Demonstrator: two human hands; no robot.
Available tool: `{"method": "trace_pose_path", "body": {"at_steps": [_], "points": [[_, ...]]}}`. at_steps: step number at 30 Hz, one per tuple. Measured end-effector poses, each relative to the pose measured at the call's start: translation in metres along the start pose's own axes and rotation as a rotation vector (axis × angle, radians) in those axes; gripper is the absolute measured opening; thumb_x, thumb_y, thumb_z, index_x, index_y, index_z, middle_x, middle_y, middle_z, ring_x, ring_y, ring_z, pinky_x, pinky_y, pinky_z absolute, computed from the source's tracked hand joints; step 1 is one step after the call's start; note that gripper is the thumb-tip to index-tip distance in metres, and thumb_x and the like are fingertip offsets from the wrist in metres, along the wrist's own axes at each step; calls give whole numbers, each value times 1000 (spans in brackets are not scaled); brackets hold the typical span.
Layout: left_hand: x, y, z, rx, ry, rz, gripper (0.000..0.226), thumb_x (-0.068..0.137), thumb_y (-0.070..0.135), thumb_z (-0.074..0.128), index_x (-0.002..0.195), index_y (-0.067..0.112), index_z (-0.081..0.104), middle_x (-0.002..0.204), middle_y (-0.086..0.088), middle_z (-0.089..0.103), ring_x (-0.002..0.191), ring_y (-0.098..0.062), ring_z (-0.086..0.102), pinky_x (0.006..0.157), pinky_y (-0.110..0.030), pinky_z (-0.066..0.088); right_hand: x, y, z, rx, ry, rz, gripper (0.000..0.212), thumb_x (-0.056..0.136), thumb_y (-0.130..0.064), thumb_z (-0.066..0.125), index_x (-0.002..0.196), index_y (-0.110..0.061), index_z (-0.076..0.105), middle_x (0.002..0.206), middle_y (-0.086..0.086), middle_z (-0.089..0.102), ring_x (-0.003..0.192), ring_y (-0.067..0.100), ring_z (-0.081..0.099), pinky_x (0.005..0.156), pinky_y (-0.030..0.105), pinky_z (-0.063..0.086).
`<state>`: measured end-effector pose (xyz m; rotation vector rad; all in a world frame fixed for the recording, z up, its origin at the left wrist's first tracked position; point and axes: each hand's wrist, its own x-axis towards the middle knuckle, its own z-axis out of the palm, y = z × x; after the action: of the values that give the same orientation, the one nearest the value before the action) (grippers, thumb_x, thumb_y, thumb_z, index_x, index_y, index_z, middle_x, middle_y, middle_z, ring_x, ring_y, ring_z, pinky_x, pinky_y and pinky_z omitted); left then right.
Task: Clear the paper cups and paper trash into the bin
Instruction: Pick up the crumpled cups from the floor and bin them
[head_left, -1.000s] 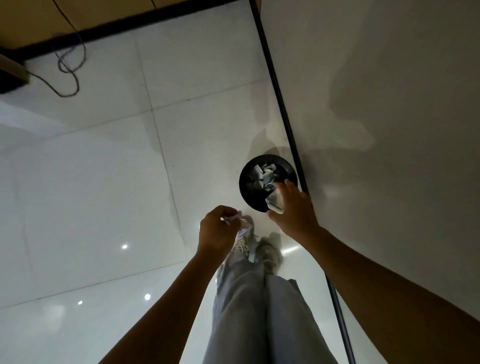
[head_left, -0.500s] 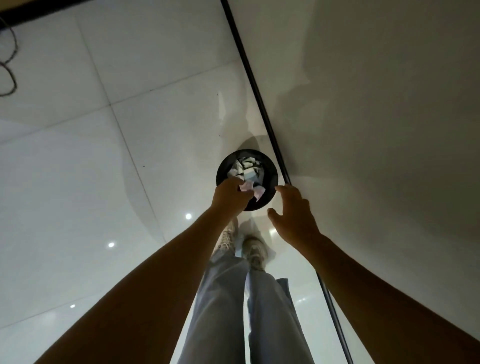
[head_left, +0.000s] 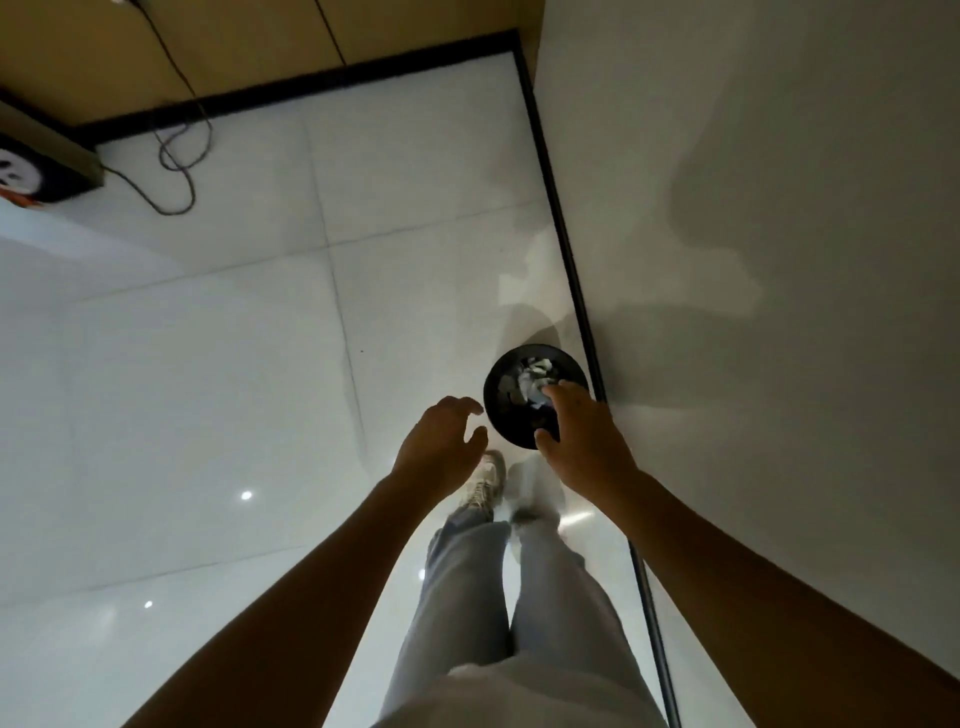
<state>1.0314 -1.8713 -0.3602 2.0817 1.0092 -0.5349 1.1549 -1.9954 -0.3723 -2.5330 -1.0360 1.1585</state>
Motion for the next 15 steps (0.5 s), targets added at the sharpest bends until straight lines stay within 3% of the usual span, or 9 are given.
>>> {"method": "trace_pose_path", "body": {"at_steps": [6, 15], "points": [[-97, -6, -37, 135, 181, -35, 37, 97, 28, 45, 133, 18, 49, 135, -2, 52, 119, -20, 52, 98, -30, 42, -51, -81, -23, -290, -41, -292, 56, 95, -32, 52, 145, -20, 31, 154, 6, 26, 136, 32, 32, 107, 42, 39], [-273, -35, -14, 27, 470, -341, 35, 97, 28, 44, 127, 13, 54, 124, -6, 58, 112, -26, 53, 98, -31, 40, -175, -163, -14, -563, -164, -721, 54, 98, -32, 46, 147, -21, 27, 152, 2, 29, 133, 27, 33, 101, 37, 40]]}}
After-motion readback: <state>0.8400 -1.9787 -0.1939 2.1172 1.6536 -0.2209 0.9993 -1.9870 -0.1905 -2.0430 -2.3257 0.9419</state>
